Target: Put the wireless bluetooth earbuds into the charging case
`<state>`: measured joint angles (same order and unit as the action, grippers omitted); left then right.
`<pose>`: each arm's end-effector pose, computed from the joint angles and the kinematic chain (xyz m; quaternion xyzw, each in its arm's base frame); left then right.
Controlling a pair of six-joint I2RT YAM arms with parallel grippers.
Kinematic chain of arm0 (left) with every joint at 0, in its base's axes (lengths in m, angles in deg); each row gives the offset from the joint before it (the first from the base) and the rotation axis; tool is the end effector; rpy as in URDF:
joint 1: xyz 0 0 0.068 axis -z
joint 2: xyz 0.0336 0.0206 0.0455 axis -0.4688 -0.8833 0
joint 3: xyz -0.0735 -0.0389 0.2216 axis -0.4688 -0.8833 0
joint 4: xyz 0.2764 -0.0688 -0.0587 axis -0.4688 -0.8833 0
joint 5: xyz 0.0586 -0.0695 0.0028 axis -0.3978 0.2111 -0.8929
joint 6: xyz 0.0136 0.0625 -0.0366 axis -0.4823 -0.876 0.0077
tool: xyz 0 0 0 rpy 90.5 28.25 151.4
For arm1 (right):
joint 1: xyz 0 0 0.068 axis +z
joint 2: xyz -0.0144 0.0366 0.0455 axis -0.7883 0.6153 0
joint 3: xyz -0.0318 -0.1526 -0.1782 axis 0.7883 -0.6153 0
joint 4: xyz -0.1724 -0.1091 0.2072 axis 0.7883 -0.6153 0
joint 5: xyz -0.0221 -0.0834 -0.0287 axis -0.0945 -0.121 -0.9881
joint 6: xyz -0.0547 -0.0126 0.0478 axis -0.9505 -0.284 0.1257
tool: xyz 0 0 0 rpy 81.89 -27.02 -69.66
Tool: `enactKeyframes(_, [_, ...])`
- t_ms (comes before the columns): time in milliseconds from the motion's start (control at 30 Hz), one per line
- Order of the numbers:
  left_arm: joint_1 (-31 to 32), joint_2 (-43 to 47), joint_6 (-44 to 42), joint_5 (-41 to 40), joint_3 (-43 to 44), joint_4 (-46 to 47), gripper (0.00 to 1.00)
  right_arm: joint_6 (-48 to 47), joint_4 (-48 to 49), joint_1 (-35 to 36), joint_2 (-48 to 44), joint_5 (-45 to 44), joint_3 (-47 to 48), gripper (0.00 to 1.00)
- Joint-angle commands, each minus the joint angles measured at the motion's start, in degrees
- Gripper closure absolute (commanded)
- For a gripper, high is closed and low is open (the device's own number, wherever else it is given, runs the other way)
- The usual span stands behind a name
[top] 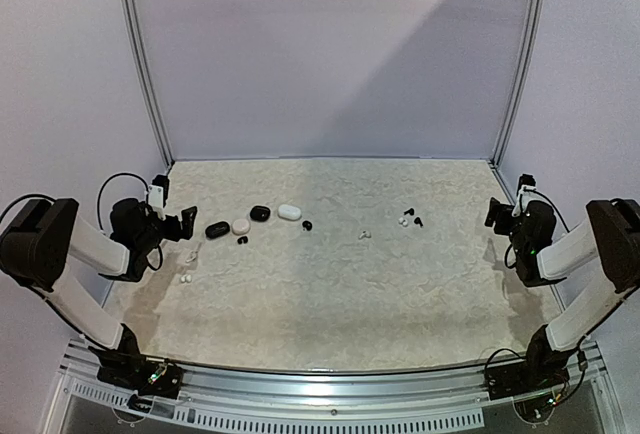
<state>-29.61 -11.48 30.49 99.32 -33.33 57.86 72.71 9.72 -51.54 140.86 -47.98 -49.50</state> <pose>0.3041 -0.0022 0.0716 0.0749 0.7817 -0.0375 0.6181 0.3000 -0.0113 0.0796 0.1016 0.7549 -0.0558 0.6455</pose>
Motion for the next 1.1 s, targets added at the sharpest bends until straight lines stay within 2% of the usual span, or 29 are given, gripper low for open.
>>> enactKeyframes(0, [0.2,0.2,-0.3,0.7,0.6,0.0,0.01,-0.3,-0.9,0.0,0.4,0.8,0.7,0.01])
enactKeyframes(33, [0.3,0.2,-0.5,0.8,0.6,-0.1,0.01,-0.5,-0.8,-0.1,0.4,1.0,1.0,0.01])
enactKeyframes(67, [0.3,0.3,-0.6,0.8,0.5,0.0,0.01,-0.6,-4.9,0.0,-0.3,1.6,2.1,0.01])
enactKeyframes(200, [0.3,0.3,-0.5,0.9,0.6,-0.3,0.01,-0.9,-29.7,0.0,-8.6,4.1,13.6,0.01])
enactKeyframes(267, [0.0,0.5,0.0,0.8,1.0,-0.5,0.01,0.0,-35.6,0.0,-11.1,9.3,18.0,0.01])
enactKeyframes(333, [-0.1,2.5,1.1,-2.5,2.5,-4.7,0.01,0.2,-39.7,0.0,-12.2,16.1,21.3,0.01])
enactKeyframes(400, [-1.9,5.1,2.4,0.2,8.1,-16.5,0.01,2.0,-43.6,0.6,-12.6,20.2,24.4,0.01])
enactKeyframes(467, [-2.9,5.4,-1.2,7.2,18.3,-36.0,0.01,3.4,-47.1,2.1,-12.4,22.6,27.2,0.01])
enactKeyframes(567, [-2.9,1.5,-12.9,14.6,35.2,-66.0,0.01,3.9,-51.1,5.7,-11.8,23.1,30.9,0.01])
enactKeyframes(633, [-2.5,-2.2,-21.6,18.8,43.6,-81.4,0.01,3.8,-53.7,8.2,-11.1,23.3,33.3,0.01])
enactKeyframes(700, [-0.7,-5.9,-30.7,19.3,50.5,-94.7,0.04,3.8,-55.5,10.5,-10.3,23.6,35.3,0.01])
enactKeyframes(767, [2.1,-8.7,-37.8,14.7,55.0,-103.8,0.01,4.1,-56.4,12.5,-9.2,23.6,36.7,0.01])
enactKeyframes(867, [5.2,-11.6,-44.7,9.9,57.2,-106.6,0.01,3.8,-57.6,16.1,-7.6,23.5,38.3,0.01])
enactKeyframes(1067, [8.4,-20.6,-48.0,2.3,64.4,-109.9,0.01,2.8,-63.7,20.9,-3.4,22.4,41.8,0.01])
